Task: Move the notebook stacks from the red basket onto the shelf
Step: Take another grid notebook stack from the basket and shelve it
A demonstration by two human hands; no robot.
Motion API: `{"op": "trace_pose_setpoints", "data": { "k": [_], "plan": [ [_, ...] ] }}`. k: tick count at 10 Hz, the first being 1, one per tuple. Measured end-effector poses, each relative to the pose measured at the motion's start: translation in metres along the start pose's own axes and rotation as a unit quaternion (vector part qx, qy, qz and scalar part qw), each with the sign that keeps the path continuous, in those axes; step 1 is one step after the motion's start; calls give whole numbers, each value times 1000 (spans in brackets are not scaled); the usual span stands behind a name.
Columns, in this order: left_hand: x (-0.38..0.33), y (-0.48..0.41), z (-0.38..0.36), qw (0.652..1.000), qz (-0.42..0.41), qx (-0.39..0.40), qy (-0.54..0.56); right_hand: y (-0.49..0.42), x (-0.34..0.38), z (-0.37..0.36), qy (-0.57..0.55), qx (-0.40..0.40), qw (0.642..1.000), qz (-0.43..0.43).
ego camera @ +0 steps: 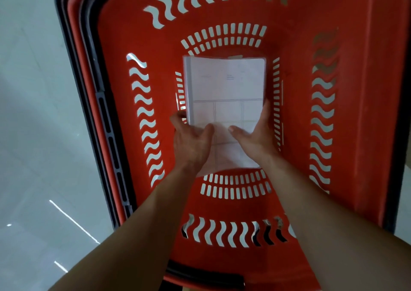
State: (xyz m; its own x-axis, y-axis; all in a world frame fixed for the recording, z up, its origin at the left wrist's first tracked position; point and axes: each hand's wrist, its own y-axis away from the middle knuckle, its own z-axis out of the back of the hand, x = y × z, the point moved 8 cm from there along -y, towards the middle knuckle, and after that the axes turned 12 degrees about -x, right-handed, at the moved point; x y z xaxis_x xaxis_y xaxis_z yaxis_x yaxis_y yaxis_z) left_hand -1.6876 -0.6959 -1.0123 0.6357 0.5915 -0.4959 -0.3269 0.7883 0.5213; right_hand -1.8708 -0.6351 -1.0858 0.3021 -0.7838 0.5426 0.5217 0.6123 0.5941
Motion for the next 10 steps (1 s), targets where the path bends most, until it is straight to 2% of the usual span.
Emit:
{"op": "trace_pose_setpoints", "data": {
  "k": [1, 2, 3, 4, 6, 8, 10],
  "plan": [
    [-1, -2, 1, 1000, -12, -10, 18, 1, 1, 2, -5, -6, 1000, 5],
    [-5, -6, -4, 999, -21, 14, 26, 1, 1, 7, -18, -7, 1000, 10],
    [-19, -5, -10, 997, -41, 72, 5, 0, 2, 10, -10, -28, 1000, 8],
    [-29, -6, -11, 994, -66, 90, 4, 0, 4, 12, -31, -49, 998, -7],
    [-32, -3, -7, 993, -68, 89, 26, 7, 9, 17, -5, -59, 998, -20],
    [-75, 15, 22, 986, -103, 118, 48, 20, 15, 27, -8, -5, 999, -33],
    [-108, 39, 65, 977, -128, 153, 79, 49, 41, 46, -167, 76, 973, -139]
  ]
}}
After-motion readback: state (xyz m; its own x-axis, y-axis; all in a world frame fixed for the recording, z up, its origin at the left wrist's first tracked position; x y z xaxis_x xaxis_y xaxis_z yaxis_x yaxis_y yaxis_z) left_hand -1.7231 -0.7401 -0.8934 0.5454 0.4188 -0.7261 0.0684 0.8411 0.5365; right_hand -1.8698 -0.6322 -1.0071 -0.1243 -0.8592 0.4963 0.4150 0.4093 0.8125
